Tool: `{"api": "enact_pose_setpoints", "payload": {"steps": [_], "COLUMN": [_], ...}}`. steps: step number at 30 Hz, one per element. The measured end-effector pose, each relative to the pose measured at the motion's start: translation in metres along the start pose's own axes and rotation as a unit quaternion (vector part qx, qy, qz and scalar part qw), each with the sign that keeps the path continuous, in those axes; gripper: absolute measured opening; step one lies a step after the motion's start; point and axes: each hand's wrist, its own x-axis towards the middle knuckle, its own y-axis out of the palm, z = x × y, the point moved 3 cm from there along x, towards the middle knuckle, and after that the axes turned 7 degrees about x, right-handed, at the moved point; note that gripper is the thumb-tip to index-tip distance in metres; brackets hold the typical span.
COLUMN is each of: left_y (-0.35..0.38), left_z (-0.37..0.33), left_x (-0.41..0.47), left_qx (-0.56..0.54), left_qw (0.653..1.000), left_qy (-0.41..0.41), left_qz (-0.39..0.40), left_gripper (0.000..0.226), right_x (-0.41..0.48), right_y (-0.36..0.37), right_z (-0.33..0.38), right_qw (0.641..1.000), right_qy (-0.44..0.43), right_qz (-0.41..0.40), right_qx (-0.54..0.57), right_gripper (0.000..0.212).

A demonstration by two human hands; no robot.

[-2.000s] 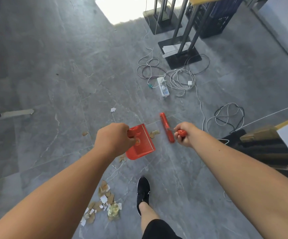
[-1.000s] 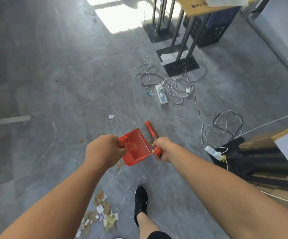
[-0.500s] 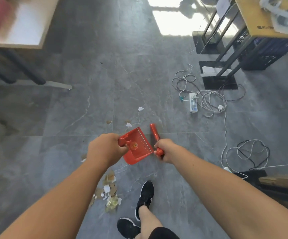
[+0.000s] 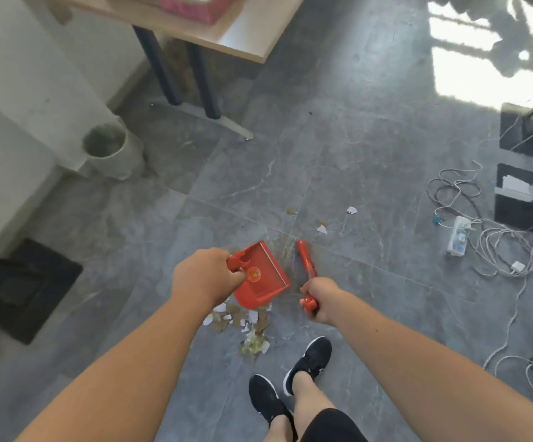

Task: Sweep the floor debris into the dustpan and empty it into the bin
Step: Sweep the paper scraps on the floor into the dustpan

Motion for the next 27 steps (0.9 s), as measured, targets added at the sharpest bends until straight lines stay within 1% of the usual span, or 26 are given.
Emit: {"api": "enact_pose_setpoints", "payload": {"steps": [5,8,16,20,23,27], "left_y": [0.005,0.01,0.03,0.039,0.044,0.051], "left_z": [0.061,0.093,0.16,0.17,0.172,0.175], "left_x": [-0.023,-0.039,-0.082,-0.094,-0.102,-0.112], "left_qx": [-0.015,-0.021,-0.051,-0.047,-0.047,-0.054], "left_qw": [0.998,0.996,0.985,0.984,0.984,0.983], "left_qy": [-0.063,-0.089,-0.167,-0.173,-0.173,-0.174], "left_qz": [0.016,0.017,0.009,0.004,0.003,0.001], "left_gripper": [0.038,0.033,0.026,0.028,0.03,0.032], "right_x": [-0.006,-0.01,-0.033,-0.049,-0.057,-0.06], "right_y": [0.052,0.079,0.126,0.139,0.147,0.154], "right_z": [-0.023,-0.036,-0.065,-0.07,-0.075,-0.087], "right_qw": [0.999,0.998,0.993,0.988,0.982,0.977], "right_qy": [0.011,0.019,0.014,0.015,0.016,0.03], "right_qz": [0.021,0.033,0.064,0.089,0.107,0.113], "right_qx": [-0.035,-0.056,-0.097,-0.128,-0.156,-0.176], "right_gripper": [0.044,0.045,0.033,0.028,0.02,0.012]}}
